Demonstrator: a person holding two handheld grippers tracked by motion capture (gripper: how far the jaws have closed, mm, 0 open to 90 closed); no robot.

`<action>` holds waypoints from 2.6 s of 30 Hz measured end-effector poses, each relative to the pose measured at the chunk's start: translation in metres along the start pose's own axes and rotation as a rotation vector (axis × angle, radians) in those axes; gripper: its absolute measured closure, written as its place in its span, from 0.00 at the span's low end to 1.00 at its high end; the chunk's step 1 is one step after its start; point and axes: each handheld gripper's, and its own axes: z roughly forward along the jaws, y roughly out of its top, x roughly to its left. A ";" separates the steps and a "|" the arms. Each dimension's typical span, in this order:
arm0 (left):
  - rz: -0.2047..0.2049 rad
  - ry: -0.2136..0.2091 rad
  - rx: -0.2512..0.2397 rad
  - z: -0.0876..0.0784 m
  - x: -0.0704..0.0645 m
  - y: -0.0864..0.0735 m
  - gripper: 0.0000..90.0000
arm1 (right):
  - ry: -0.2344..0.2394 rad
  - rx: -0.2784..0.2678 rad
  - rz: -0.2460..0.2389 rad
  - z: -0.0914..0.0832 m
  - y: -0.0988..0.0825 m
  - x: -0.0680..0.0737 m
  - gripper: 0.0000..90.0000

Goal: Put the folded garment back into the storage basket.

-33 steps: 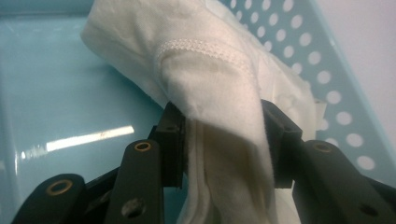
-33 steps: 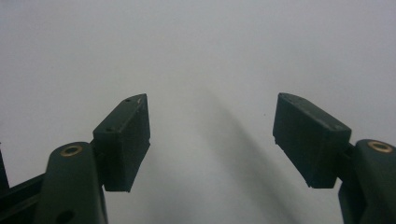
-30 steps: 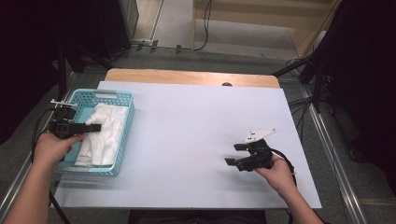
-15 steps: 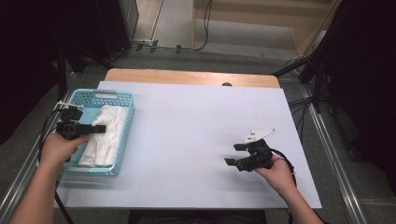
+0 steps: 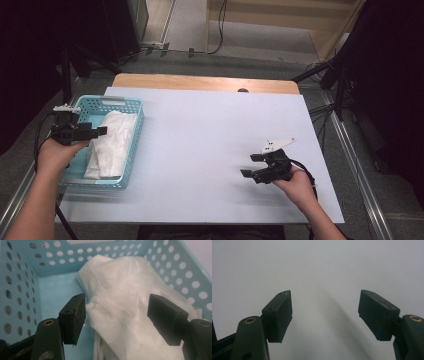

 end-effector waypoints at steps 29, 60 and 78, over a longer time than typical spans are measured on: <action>-0.014 0.013 -0.021 0.042 -0.019 0.021 0.97 | 0.000 -0.003 -0.002 -0.001 -0.001 -0.001 0.29; -0.046 -0.098 0.038 0.074 -0.014 -0.010 0.70 | 0.004 0.011 -0.010 0.002 0.000 0.001 0.29; -0.008 -0.098 0.052 0.069 -0.029 -0.004 0.43 | 0.005 0.017 -0.014 0.003 0.000 0.002 0.29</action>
